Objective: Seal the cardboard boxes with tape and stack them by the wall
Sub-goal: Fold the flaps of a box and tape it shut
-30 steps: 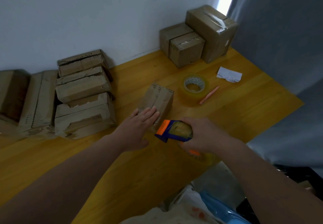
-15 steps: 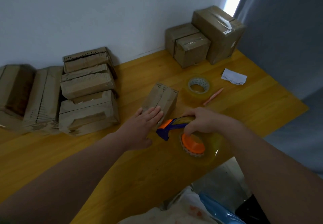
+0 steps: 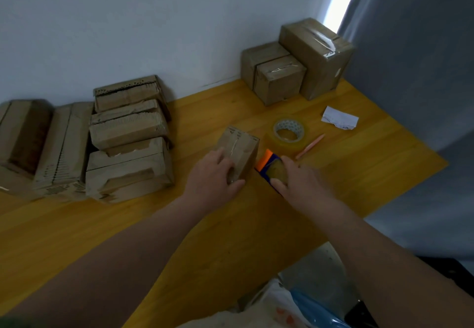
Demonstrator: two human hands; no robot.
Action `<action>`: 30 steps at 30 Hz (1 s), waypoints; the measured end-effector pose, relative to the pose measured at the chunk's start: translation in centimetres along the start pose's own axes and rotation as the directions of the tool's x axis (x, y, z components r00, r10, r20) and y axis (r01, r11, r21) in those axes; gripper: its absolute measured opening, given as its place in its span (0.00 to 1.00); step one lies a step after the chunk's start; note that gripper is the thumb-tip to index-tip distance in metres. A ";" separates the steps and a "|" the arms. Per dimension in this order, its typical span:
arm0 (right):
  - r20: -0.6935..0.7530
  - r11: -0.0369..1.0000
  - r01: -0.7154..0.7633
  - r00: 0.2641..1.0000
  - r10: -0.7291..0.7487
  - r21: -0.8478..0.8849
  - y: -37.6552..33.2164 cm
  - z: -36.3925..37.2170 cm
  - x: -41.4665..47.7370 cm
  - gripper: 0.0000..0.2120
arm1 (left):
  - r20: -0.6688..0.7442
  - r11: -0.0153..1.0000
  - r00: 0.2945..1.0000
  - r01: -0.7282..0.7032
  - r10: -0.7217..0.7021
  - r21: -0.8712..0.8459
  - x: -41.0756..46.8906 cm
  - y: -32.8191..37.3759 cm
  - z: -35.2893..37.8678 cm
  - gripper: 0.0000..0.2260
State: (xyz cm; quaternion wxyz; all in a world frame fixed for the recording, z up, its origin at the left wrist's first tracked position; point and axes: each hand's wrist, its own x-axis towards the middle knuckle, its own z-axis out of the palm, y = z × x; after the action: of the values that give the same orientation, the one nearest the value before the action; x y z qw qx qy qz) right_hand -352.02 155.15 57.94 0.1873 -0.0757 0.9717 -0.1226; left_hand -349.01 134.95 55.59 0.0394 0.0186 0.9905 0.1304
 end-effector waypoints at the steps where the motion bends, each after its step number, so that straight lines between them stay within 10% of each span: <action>1: -0.019 0.999 -0.002 1.000 0.001 -0.046 0.3 0.5 0.0 0.32 | 0.013 0.997 0.997 0.072 -0.072 0.009 0.2 0.4 0.3 0.23; 10: 0.063 0.981 0.016 0.998 -0.004 -0.195 2.5 4.0 -0.9 0.34 | 0.108 0.951 0.945 0.308 -0.308 0.014 0.7 1.3 0.1 0.28; 20: -0.285 0.836 0.429 0.895 -0.343 0.342 -3.2 -0.4 -0.1 0.35 | -0.026 0.977 0.989 0.137 -0.143 -0.161 0.9 2.1 -6.3 0.33; 30: 0.071 0.757 0.185 0.954 -0.291 0.627 -2.8 1.2 -1.1 0.20 | -0.119 0.954 0.993 -0.031 -0.005 -0.298 -0.8 1.1 -4.3 0.34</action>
State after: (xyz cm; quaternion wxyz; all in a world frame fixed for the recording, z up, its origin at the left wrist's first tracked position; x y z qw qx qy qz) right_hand -350.30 152.44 58.01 0.2638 -0.1438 0.8424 -0.4474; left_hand -348.54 134.87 60.08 -0.0181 0.0110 0.9597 0.2802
